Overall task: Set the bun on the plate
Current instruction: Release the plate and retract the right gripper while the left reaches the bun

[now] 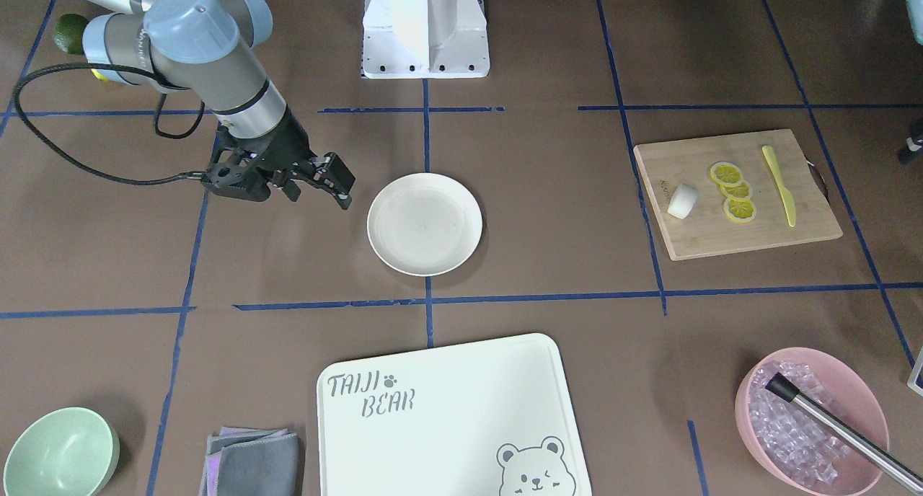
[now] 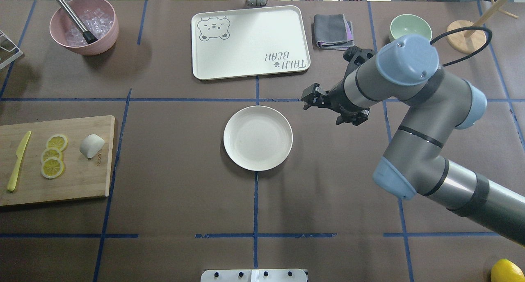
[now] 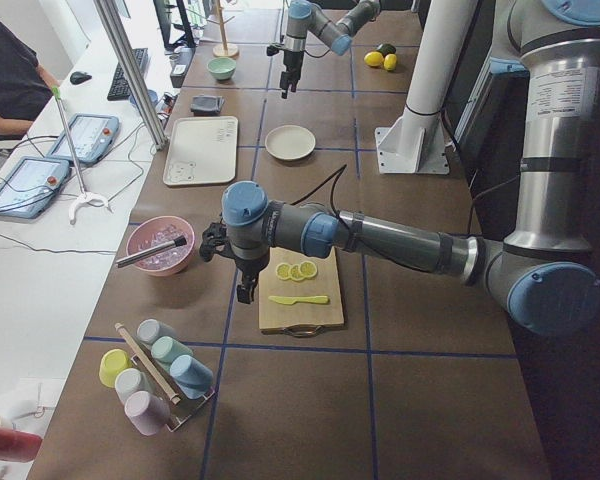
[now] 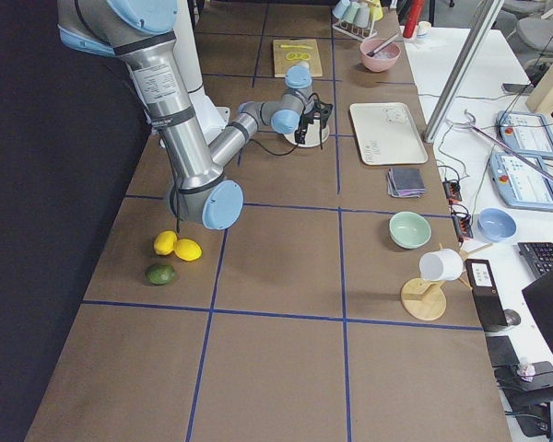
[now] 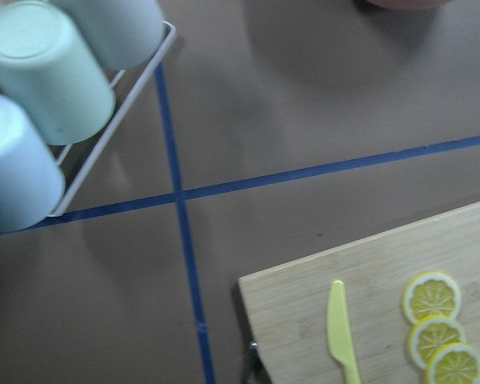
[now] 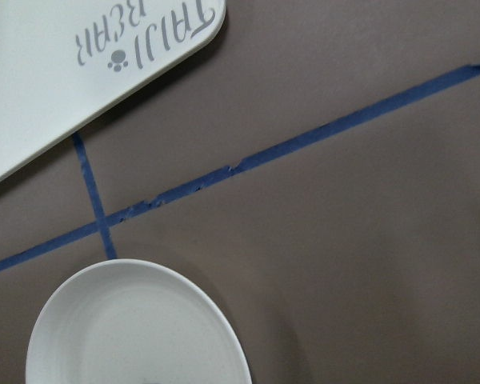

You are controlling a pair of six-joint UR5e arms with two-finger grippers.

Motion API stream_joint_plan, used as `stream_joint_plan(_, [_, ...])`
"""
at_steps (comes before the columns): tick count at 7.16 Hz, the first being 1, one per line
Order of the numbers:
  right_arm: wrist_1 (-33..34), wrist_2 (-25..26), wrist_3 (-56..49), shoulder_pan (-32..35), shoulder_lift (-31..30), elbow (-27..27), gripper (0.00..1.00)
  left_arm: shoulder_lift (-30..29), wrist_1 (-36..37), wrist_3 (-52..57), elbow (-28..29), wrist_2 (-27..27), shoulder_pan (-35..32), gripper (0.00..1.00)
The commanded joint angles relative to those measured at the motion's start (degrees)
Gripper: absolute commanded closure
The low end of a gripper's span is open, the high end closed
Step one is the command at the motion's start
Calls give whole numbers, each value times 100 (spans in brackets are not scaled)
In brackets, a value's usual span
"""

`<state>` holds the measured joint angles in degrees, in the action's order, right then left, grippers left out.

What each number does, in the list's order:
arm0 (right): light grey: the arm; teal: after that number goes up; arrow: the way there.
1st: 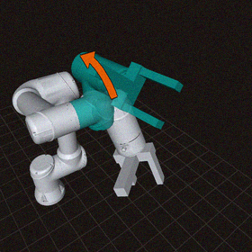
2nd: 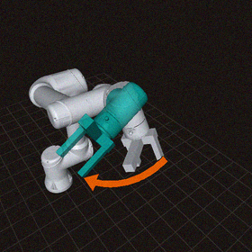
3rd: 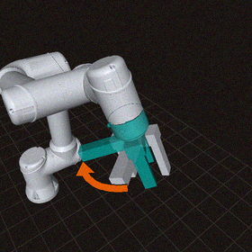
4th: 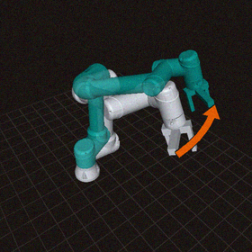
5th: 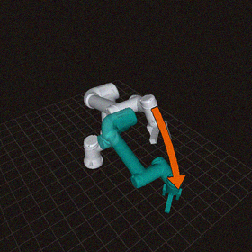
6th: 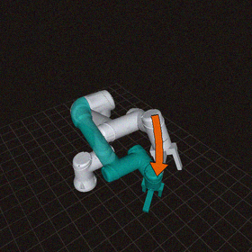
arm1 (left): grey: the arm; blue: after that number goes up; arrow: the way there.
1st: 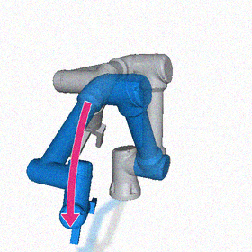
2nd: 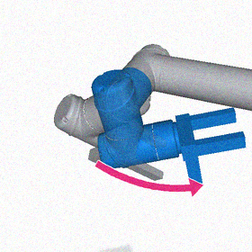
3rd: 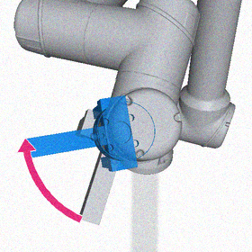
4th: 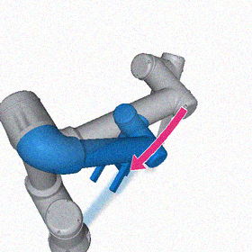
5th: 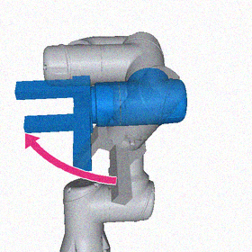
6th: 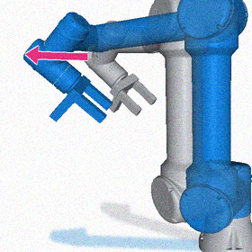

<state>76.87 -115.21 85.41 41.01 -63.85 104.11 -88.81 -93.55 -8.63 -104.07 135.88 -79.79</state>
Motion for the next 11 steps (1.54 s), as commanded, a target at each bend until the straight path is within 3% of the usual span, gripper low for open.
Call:
stream_joint_plan(1, [939,-116,-1589,607,-40,109,0,283,-1271,-1765,-166,-193,952,1])
stream_joint_plan(2, [1335,-159,-2416,810,-214,257,0,373,-1923,-2626,-183,-472,1391,1])
stream_joint_plan(3, [1444,-569,-3198,1264,-407,311,0,373,-2078,-3209,-314,-744,1918,1])
stream_joint_plan(4, [1436,-1034,-3911,1739,-722,311,0,373,-2079,-3815,-594,-1278,2489,1])
stream_joint_plan(7, [1453,-1222,-5733,2620,-1488,250,0,103,-2079,-4840,-554,-2222,3854,2])
stream_joint_plan(11, [1445,-1452,-5887,2728,-1613,241,0,-136,-2053,-4753,-245,-2206,3874,2])
